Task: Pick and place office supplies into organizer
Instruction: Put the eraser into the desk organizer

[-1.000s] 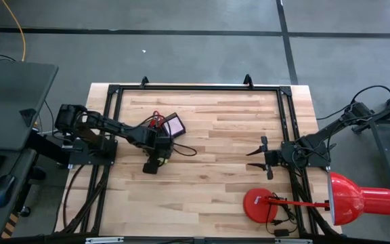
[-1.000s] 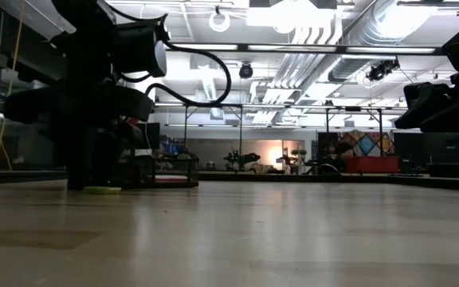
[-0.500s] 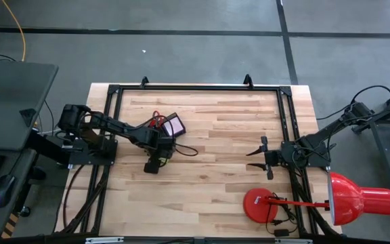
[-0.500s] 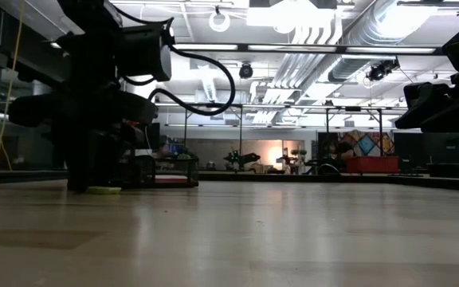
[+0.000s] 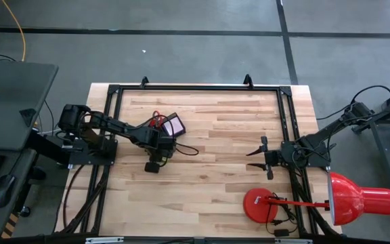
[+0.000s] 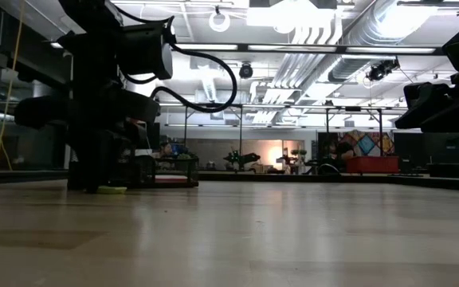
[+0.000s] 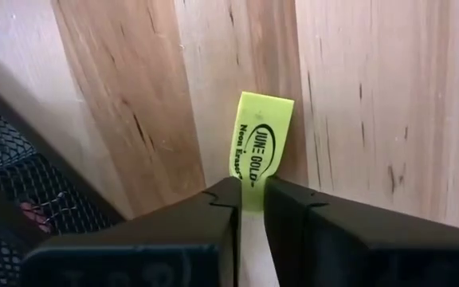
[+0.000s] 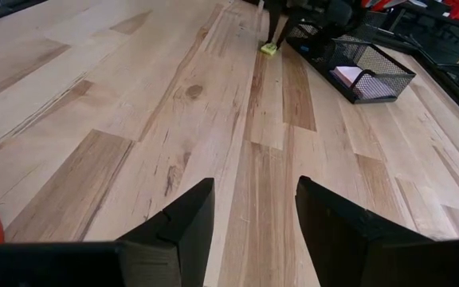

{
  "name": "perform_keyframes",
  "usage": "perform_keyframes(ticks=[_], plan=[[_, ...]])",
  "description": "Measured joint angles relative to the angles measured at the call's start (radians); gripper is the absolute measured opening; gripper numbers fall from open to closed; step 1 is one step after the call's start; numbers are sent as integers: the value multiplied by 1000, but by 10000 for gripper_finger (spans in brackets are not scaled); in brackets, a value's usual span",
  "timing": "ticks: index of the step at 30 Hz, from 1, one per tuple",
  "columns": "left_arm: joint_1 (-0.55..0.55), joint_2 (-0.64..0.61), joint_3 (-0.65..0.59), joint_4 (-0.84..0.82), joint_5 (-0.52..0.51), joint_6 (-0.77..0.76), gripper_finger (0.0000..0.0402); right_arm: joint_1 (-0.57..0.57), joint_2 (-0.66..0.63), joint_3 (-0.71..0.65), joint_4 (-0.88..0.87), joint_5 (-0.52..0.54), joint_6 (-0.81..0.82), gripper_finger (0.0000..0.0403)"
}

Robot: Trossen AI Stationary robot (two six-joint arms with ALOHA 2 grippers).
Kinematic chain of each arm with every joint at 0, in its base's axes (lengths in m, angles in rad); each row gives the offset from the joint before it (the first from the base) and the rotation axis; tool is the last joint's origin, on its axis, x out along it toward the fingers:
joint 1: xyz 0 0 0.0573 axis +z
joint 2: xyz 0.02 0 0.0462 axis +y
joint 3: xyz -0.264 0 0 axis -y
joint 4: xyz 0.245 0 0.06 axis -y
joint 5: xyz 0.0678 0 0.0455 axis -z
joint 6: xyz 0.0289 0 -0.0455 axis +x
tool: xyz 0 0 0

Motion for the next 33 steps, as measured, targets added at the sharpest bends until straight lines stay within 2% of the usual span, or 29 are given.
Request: perform_keyframes(ticks=[7,14,23,28,30,33], plan=[[0,0,0,-5,2,-1,50,0,0,0,0,0,0,169],[0,-13,24,-59,-2,-1,8,0,0,0,0,0,0,169],[0,-46,110,-219,-28,-2,1,0,0,0,0,0,0,169],[0,-47,145,-237,-11,-11,1,0,0,0,0,0,0,169],[0,-47,154,-248,11,-14,0,0,0,0,0,0,0,169],[0,-47,158,-237,129,-99,8,0,0,0,0,0,0,169]])
